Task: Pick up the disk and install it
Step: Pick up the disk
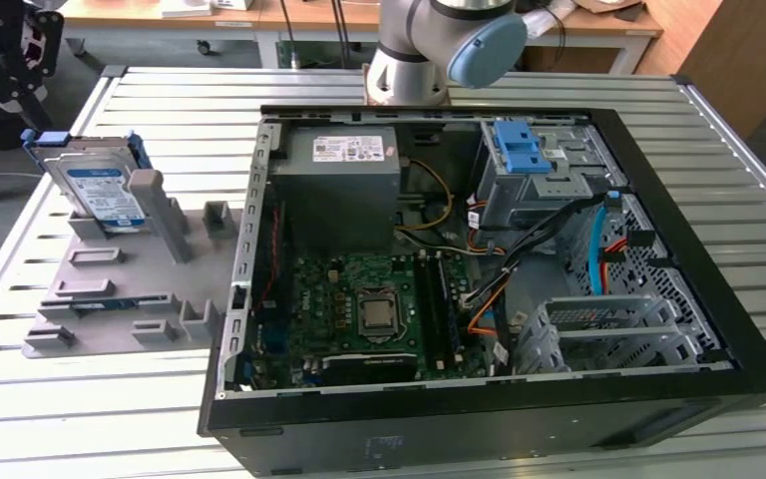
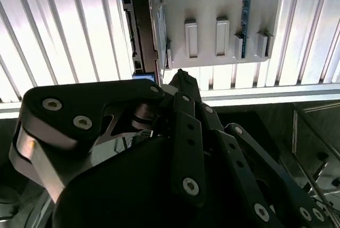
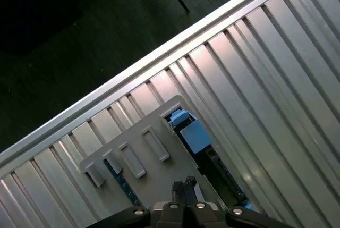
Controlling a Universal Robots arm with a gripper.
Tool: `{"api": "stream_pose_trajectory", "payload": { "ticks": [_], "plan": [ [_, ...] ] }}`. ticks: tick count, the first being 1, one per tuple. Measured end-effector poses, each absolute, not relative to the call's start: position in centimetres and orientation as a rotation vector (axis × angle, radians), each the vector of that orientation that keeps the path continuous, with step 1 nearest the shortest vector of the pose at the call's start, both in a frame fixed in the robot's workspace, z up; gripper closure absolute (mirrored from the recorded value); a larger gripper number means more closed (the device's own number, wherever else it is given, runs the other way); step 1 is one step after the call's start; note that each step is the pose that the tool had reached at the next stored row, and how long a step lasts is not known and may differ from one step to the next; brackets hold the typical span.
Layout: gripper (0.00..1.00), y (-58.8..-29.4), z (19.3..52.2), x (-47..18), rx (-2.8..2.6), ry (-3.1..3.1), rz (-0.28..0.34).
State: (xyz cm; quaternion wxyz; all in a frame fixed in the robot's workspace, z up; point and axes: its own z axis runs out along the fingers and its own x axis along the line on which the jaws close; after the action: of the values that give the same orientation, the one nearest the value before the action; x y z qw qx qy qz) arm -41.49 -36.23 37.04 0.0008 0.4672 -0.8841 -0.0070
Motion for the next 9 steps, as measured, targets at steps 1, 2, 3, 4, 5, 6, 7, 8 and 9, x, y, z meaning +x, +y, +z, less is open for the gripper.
{"api": "stream_pose_trajectory", "payload": {
  "ticks": [1,2,3,4,5,6,7,8,9],
  "plan": [
    [0.89,-36.23,37.03,-41.49,1.492,-2.763,-0.022],
    [0.89,-36.23,37.01,-41.49,1.517,-2.749,-0.022],
    [0.89,-36.23,37.00,-41.49,1.543,-2.734,-0.022],
    [0.89,-36.23,36.98,-41.49,1.568,-2.720,-0.022],
    [0.89,-36.23,36.96,-41.49,1.592,-2.706,-0.022],
    [0.89,-36.23,36.94,-41.49,1.616,-2.691,-0.022],
    [0.89,-36.23,36.91,-41.49,1.635,-2.680,-0.022],
    [0.89,-36.16,36.87,-41.50,1.645,-2.674,-0.023],
    [0.89,-35.90,36.84,-41.50,1.647,-2.673,-0.023]
  ]
}}
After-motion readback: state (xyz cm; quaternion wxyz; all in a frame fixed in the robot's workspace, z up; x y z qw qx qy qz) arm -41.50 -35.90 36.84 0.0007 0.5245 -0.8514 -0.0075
